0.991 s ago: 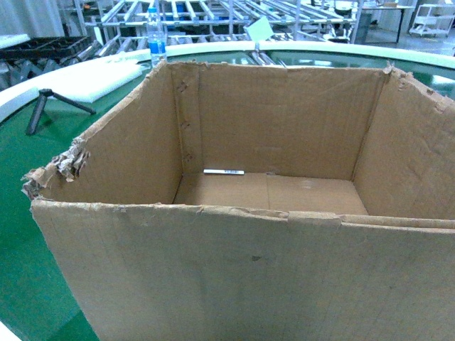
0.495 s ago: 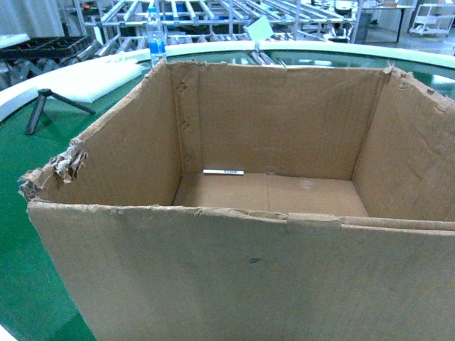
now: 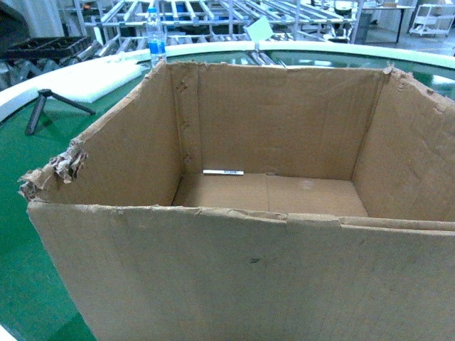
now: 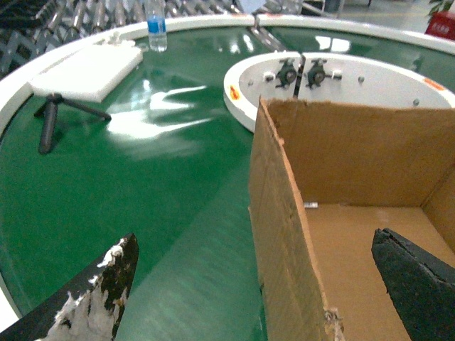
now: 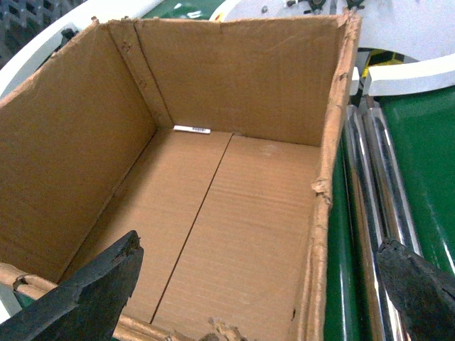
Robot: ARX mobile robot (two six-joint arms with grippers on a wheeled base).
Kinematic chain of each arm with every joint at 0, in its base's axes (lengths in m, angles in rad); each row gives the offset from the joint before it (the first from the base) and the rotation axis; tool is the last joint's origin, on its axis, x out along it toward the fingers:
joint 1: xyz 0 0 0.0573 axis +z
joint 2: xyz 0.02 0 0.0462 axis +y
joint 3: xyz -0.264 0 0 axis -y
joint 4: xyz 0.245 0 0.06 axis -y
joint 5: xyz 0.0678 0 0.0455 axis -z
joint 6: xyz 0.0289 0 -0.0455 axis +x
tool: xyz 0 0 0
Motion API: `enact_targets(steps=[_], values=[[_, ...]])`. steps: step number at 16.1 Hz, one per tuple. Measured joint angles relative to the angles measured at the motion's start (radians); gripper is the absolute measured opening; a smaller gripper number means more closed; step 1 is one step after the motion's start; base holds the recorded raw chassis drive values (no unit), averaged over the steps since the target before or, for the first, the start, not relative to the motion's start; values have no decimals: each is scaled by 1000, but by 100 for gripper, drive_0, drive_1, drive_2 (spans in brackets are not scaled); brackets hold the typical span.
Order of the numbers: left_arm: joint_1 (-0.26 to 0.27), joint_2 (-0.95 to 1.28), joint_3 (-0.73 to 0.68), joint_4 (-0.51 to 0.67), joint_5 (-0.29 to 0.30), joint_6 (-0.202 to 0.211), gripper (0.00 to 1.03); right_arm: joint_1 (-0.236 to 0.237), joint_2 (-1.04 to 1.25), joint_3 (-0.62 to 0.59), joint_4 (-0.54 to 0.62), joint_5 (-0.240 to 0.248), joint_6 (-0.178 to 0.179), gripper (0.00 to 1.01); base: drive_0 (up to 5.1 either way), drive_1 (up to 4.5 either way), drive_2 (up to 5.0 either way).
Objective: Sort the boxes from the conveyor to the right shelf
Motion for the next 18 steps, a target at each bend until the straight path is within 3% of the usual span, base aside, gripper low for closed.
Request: enact_targets(steps=[4,8,11,14,18], values=[[-18,93,8,-18,-10,-54,98,30,114,26,1,16,-22,98,0,0,0],[-42,135,43,-27,-12,-102,98,31,206,42,10,28,-46,98,0,0,0],[-84,195,88,-67,-17,-158,98,10,310,83,10,24,-47,98,0,0,0],[-95,269,114,-94,4,-229,98,-4,331,88,23,19,-48,98,0,0,0],[-93,308,145,-152,-18,-309,98,7,331,92,23,23,-50,98,0,0,0]])
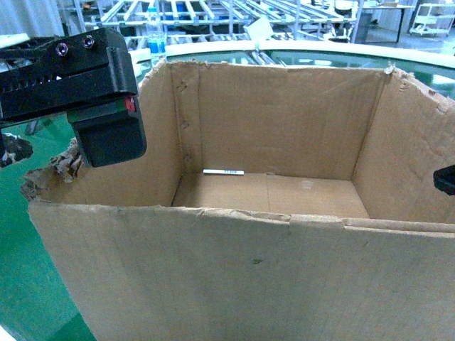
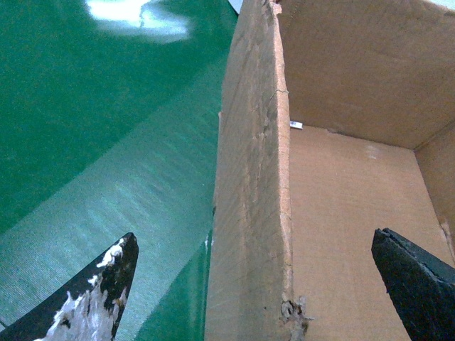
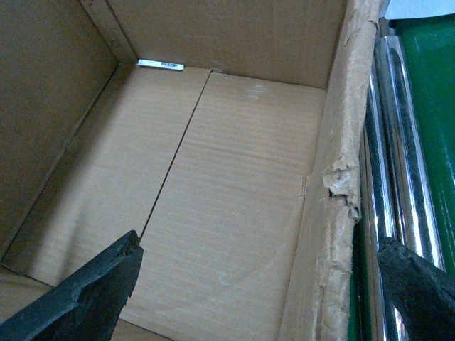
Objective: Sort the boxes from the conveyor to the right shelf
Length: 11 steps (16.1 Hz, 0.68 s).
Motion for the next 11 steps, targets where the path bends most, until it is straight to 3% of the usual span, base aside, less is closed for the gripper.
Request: enact_targets(steps=[6,11], values=[[26,77,17,-65,64,-111,98,10,0,0,1,5,-5,98,0,0,0],[25,86,42,-91,80,-117,98,11,-1,0,21,8,-45,98,0,0,0]])
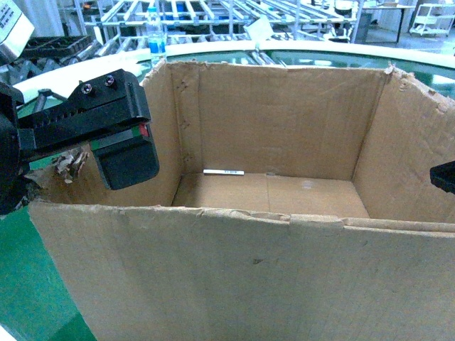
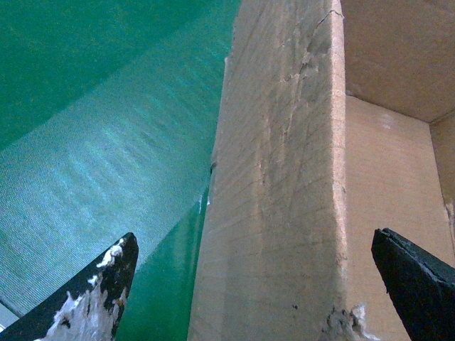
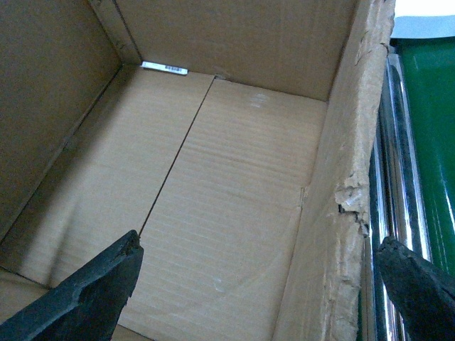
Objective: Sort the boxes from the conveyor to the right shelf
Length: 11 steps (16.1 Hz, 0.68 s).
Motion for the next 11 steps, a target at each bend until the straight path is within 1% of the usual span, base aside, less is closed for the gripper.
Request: enact_targets(steps=[2,3,4,6,7,9,11], values=[[0,0,0,0,0,0,98,0,0,0,0,0,-4,97,0,0,0],[0,0,0,0,0,0,80,2,0,0,1,0,-6,76,0,0,0],[-1,0,0,0,0,0,46,4,0,0,5,13,-5,43,0,0,0],[-1,0,0,2,3,0,24,3,0,0,4,22,-5,22,0,0,0],[-4,0,1,3,7,0,15,3,0,0,5,26,-5,13,0,0,0],[-6,0,2,2,0,16,4,3,0,0,7,31,-5,2,0,0,0],[-6,0,2,0,-3,24,3,3,-2,0,7,31,-6,2,0,0,0]])
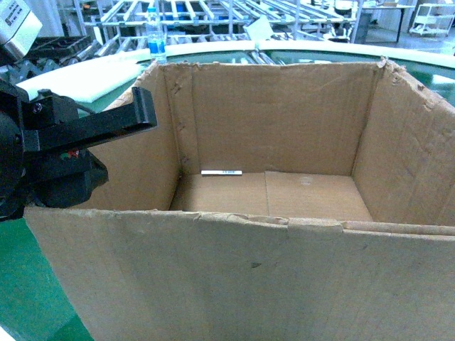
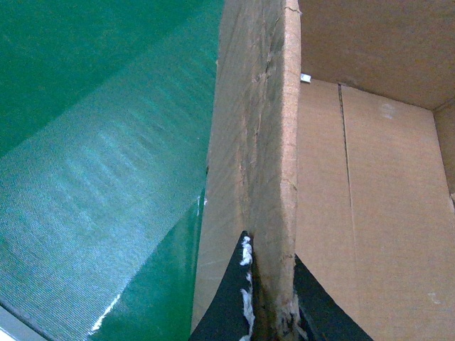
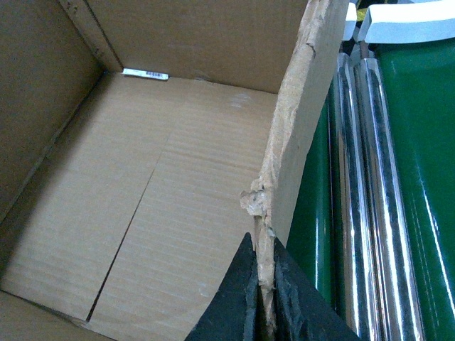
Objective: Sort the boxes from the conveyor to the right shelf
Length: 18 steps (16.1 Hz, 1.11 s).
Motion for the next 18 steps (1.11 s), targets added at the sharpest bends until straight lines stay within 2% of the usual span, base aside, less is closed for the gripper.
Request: enact_targets(steps=[3,5,7,10,12,18], values=[[0,0,0,1,0,3,3,0,-2,0,-1,2,4,2,0,0,0],[-6,-18,0,-1,-33,31,3,2,-18,10,-20,2,20,2,0,0,0],[-6,-75,8,-5,-61,74,3,10,-43,53,-35,2,35,2,0,0,0],[4,-160,96,0,-103,154,3,37,-101,184,-47,4,47,2,0,0,0],[7,-182,98,64,-137,203,3,41,-112,196,51,6,51,2,0,0,0],[8,-182,98,55,-136,209,3,41,-114,196,41,6,64,2,0,0,0]])
